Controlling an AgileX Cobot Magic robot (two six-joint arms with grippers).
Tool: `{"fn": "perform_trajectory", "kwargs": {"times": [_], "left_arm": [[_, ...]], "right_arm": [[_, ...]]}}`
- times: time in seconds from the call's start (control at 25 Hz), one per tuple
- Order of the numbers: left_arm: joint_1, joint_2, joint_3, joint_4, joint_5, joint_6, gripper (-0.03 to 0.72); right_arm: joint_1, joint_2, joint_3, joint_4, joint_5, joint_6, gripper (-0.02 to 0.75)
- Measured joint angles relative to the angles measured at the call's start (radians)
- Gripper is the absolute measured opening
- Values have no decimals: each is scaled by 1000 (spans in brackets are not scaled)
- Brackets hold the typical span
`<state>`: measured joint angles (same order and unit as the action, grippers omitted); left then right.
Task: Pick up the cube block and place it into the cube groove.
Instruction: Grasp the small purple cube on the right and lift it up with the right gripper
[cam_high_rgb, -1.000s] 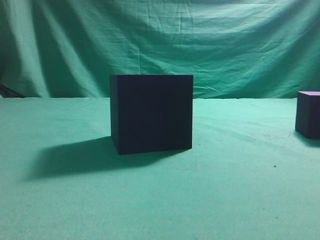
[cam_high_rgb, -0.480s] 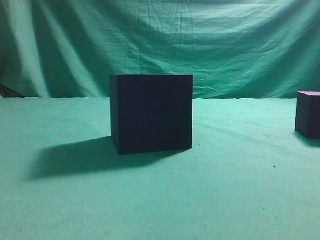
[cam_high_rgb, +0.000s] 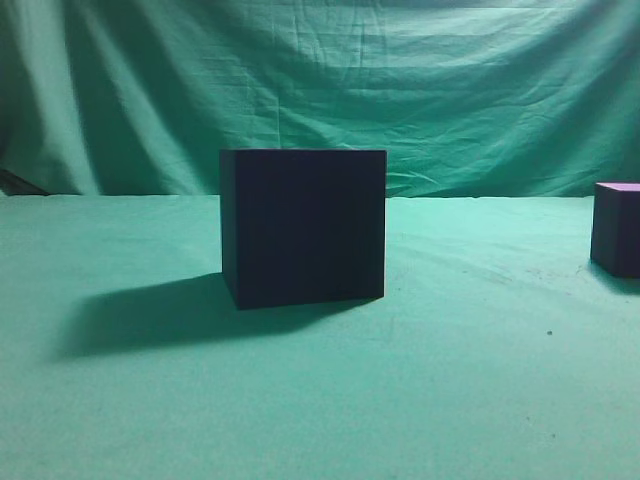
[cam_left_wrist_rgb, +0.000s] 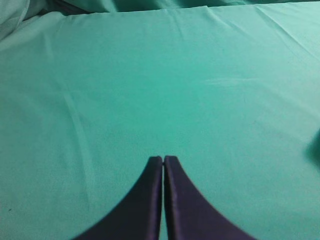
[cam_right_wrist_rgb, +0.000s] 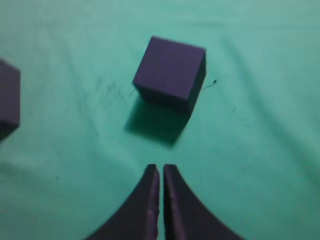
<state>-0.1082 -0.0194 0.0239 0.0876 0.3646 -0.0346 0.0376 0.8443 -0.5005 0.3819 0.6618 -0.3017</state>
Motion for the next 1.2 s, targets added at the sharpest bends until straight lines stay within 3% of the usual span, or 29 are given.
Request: {"fn": "perform_trajectory", "kwargs": {"times": [0.16,0.36,0.48,0.64,0.68,0.72,1.0,1.08,1.2], "left_arm": [[0,0,0,0,0,0,0],[0,0,0,0,0,0,0],[0,0,0,0,0,0,0],[0,0,0,0,0,0,0],[0,0,0,0,0,0,0],[0,0,0,0,0,0,0],[0,0,0,0,0,0,0],[0,0,0,0,0,0,0],[0,0,0,0,0,0,0]], "right_arm": [[82,156,-156,-42,178,6,0],[217,340,-355,-320,292,288,0],[234,429,-443,-399,325,411,0],[236,529,-513,-409,313,449,0],[236,548,-521,-406,305,454,48],[236,570,-526,-402,297,458,48],[236,688,-535,-373,261,543,588],[236,716,-535,-373,242,562,653],[236,757,-535,-373,191,570,646]]}}
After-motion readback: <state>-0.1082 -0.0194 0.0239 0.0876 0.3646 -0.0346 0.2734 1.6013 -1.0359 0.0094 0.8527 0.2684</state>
